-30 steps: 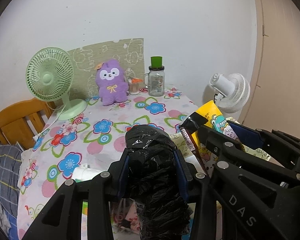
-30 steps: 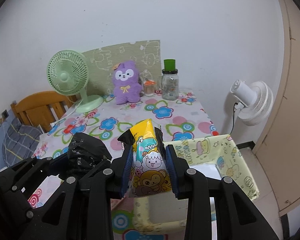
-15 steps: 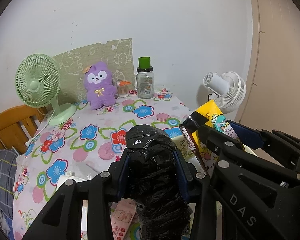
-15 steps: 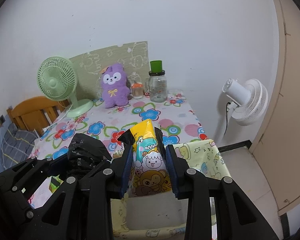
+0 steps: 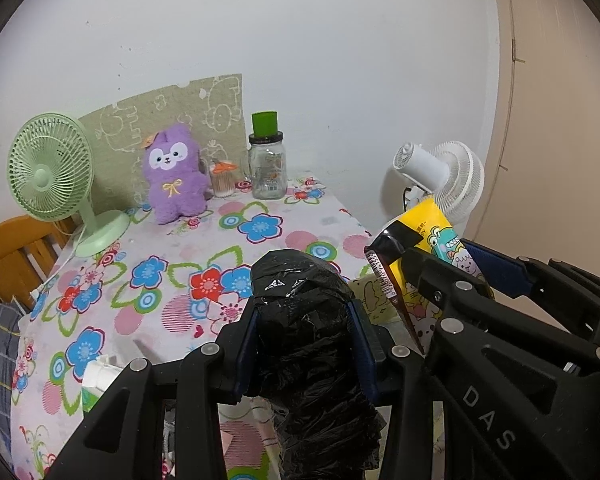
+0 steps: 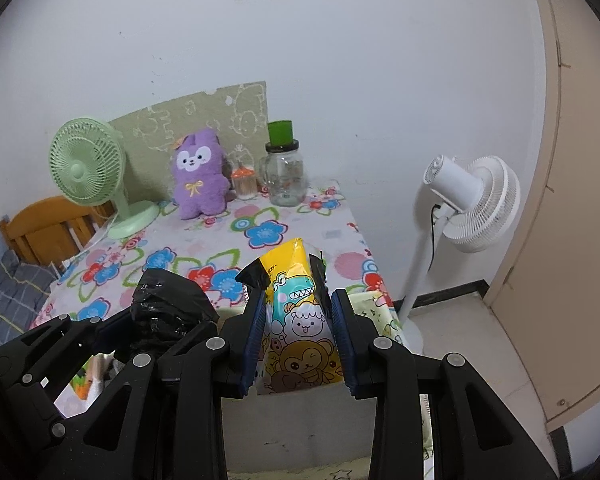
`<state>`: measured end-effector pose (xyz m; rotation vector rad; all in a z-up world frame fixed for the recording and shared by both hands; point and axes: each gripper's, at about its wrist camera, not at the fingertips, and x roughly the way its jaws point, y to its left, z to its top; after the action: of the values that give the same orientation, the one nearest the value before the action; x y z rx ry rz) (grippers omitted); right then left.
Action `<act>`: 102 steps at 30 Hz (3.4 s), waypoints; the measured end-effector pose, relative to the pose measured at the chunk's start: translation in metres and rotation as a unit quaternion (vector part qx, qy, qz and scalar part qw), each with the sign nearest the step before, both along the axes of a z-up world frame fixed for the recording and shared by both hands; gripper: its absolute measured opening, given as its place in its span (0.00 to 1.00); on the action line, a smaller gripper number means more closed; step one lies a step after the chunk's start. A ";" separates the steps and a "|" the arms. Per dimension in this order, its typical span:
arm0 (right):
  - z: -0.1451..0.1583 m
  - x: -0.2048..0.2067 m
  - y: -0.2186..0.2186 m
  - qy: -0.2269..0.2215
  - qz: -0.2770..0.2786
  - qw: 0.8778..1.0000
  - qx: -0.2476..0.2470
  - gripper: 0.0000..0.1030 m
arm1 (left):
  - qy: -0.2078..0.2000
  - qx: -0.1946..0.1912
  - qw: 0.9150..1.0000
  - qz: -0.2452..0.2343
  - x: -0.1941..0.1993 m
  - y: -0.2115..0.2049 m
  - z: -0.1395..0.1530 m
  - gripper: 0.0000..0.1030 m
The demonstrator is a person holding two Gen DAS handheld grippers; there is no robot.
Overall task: Organize soft objects
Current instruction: 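Carry the umbrella and snack bag into the paper box and open both tools, then withdraw both open tools from the paper box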
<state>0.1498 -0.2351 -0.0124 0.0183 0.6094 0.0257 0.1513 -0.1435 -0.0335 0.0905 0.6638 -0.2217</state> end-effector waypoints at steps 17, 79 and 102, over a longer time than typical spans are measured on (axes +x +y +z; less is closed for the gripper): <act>-0.035 0.031 -0.015 0.057 -0.031 0.998 0.010 0.61 | 0.041 0.015 0.999 0.005 0.022 -0.011 -0.027 0.77; 0.028 -0.072 0.081 -0.053 -0.042 0.997 -0.018 1.00 | -0.048 0.006 0.999 -0.011 -0.069 0.076 0.031 1.00; 0.018 -0.070 0.141 -0.052 -0.011 0.998 -0.015 1.00 | -0.051 0.011 0.999 0.006 -0.078 0.134 0.027 1.00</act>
<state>0.0799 -0.0938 0.0051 -0.0052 0.5061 -0.0028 0.0736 -0.0096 -0.0067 0.1181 0.5661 -0.1970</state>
